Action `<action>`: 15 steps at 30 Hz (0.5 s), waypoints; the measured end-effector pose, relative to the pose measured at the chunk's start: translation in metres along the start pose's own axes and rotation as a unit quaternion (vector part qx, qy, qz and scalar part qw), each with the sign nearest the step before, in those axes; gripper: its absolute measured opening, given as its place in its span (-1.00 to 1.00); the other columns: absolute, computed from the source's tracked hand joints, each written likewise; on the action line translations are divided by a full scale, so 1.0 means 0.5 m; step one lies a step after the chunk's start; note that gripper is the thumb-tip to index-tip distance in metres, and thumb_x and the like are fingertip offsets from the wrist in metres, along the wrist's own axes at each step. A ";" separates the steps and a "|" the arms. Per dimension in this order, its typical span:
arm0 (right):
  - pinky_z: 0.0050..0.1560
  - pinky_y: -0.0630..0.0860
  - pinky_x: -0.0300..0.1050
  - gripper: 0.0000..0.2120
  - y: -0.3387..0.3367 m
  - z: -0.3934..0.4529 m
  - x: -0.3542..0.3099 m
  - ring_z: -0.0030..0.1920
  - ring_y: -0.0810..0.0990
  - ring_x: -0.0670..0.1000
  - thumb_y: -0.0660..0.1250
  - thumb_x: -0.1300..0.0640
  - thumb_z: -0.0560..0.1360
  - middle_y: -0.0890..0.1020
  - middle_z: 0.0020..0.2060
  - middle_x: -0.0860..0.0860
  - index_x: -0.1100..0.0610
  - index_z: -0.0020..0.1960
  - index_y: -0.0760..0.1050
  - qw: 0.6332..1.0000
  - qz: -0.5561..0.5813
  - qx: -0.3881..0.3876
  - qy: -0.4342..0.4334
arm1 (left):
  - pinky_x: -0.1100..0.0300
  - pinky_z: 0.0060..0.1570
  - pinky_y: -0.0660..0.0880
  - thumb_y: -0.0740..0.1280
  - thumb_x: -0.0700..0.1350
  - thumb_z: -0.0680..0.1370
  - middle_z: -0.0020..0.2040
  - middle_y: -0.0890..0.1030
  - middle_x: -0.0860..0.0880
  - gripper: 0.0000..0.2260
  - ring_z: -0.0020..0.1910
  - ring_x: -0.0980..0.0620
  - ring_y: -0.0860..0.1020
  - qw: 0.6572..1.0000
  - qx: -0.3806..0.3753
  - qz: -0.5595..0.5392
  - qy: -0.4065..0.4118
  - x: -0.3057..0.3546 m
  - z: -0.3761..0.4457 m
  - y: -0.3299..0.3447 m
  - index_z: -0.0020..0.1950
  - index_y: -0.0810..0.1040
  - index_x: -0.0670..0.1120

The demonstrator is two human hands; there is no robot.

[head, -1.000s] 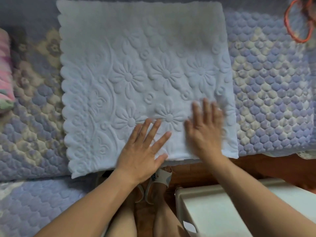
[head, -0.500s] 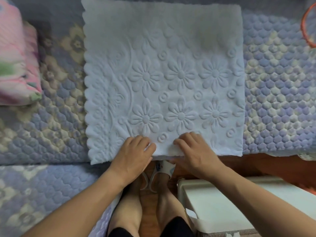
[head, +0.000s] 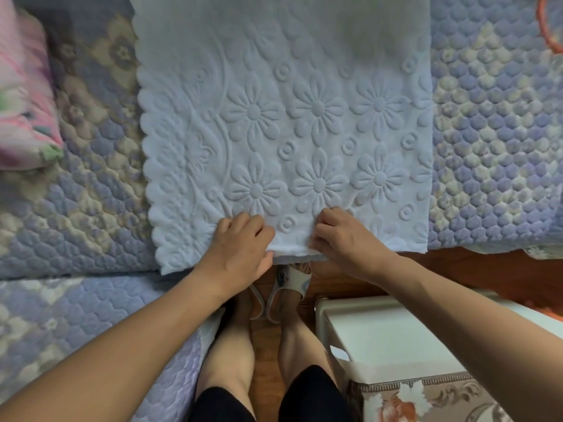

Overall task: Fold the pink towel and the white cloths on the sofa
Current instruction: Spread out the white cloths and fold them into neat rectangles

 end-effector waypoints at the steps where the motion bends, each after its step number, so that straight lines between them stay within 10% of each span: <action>1: -0.13 0.41 0.03 -0.80 0.002 -0.002 -0.004 -0.13 0.41 0.09 0.48 0.09 0.46 0.46 -0.14 0.04 0.15 -0.17 0.49 1.000 -0.013 0.000 0.002 | -0.03 -0.14 0.35 0.47 -0.02 0.35 -0.10 0.49 -0.05 -0.73 -0.07 -0.14 0.49 1.000 -0.007 0.012 -0.008 0.004 0.002 0.002 -0.05 0.50 -0.08; 15: -0.10 0.39 0.06 -0.97 0.010 -0.025 -0.006 -0.14 0.38 0.07 0.36 0.24 0.51 0.48 -0.12 0.02 0.15 -0.06 0.52 0.996 -0.078 -0.016 -0.045 | -0.06 -0.07 0.35 0.37 0.07 0.43 -0.06 0.47 -0.08 -0.78 -0.02 -0.15 0.46 0.999 -0.010 0.033 0.019 0.014 -0.023 0.013 -0.17 0.51 -0.07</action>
Point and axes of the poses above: each hand's wrist, its own z-axis towards the middle knuckle, its own y-axis out of the palm, x = y × z, the point moved 4 cm from there along z, towards the middle knuckle
